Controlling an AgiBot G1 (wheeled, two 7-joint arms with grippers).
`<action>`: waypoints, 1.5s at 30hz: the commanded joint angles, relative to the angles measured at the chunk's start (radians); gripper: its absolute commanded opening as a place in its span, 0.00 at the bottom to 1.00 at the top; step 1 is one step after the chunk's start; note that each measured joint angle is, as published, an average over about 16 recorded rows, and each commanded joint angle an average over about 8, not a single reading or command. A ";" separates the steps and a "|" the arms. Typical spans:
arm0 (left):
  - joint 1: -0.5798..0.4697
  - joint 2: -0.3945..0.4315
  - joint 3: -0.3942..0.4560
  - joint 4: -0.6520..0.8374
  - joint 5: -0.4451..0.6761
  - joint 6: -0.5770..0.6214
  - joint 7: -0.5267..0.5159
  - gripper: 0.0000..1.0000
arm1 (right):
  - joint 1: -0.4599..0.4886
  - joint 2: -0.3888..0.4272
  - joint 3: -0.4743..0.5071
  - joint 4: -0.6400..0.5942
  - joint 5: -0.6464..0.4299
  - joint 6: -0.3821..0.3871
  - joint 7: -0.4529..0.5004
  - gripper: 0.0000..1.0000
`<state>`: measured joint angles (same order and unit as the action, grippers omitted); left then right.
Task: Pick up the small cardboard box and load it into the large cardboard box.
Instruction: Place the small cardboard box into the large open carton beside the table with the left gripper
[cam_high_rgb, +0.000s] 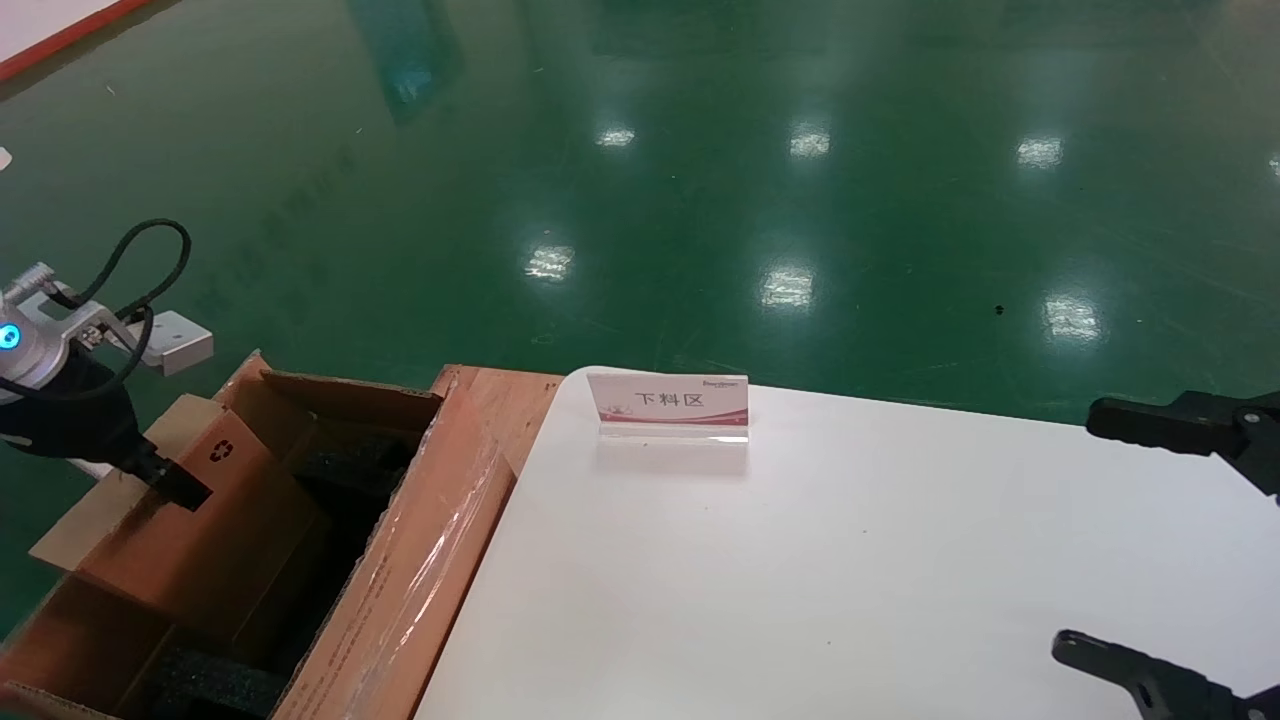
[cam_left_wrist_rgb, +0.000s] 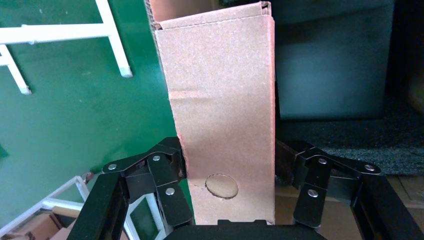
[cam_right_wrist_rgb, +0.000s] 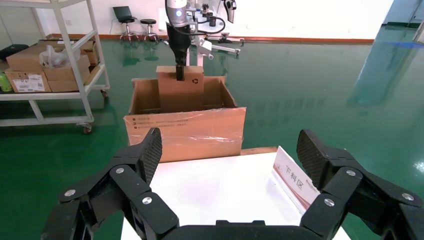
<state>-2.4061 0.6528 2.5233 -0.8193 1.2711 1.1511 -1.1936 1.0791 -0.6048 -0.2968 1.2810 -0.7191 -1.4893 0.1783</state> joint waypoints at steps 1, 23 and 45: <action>0.021 0.005 0.001 0.010 -0.003 -0.007 -0.002 0.00 | 0.000 0.000 0.000 0.000 0.000 0.000 0.000 1.00; 0.191 0.088 -0.009 0.160 -0.047 -0.015 0.039 0.85 | 0.000 0.001 -0.001 0.000 0.001 0.001 -0.001 1.00; 0.186 0.085 -0.007 0.156 -0.043 -0.014 0.040 1.00 | 0.000 0.001 -0.001 0.000 0.001 0.001 -0.001 1.00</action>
<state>-2.2197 0.7382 2.5165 -0.6627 1.2282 1.1375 -1.1540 1.0791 -0.6042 -0.2979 1.2807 -0.7181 -1.4884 0.1777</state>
